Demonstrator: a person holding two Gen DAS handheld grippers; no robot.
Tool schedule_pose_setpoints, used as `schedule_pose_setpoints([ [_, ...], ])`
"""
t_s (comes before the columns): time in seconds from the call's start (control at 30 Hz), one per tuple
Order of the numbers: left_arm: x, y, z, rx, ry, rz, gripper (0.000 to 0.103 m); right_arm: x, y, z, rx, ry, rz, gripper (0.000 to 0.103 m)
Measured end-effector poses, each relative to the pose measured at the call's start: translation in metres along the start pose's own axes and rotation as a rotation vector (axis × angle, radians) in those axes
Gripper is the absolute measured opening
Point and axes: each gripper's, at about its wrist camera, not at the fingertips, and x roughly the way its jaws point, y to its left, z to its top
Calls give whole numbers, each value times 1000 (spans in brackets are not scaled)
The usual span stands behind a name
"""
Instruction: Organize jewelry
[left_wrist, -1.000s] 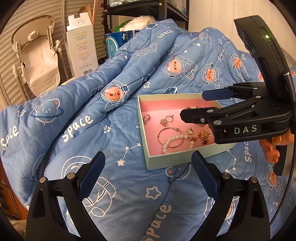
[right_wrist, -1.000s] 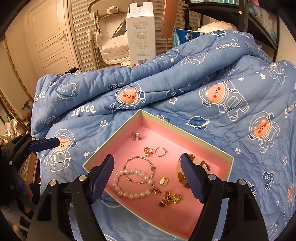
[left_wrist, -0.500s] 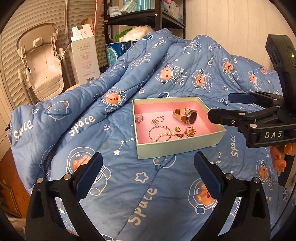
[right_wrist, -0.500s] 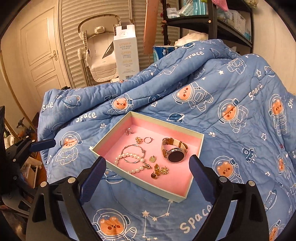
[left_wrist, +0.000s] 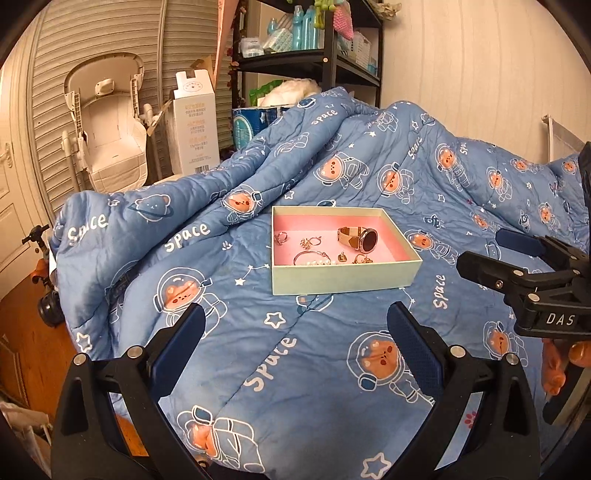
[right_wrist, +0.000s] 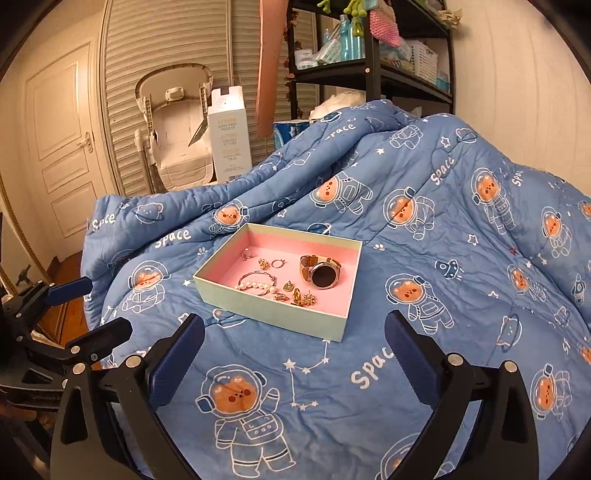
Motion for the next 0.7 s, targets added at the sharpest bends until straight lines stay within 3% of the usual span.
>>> schedule_pose_setpoints([
  [0.27, -56, -6, -31, -46, -128, 48, 97, -55, 13, -42, 32, -120, -123, 96],
  [0.43, -77, -3, -52, -104, -155, 82, 97, -78, 17, -59, 28, -187, -156, 96],
  [0.7, -94, -6, -65, -106, -187, 117, 97, -87, 20, -71, 23, -186, -174, 96],
])
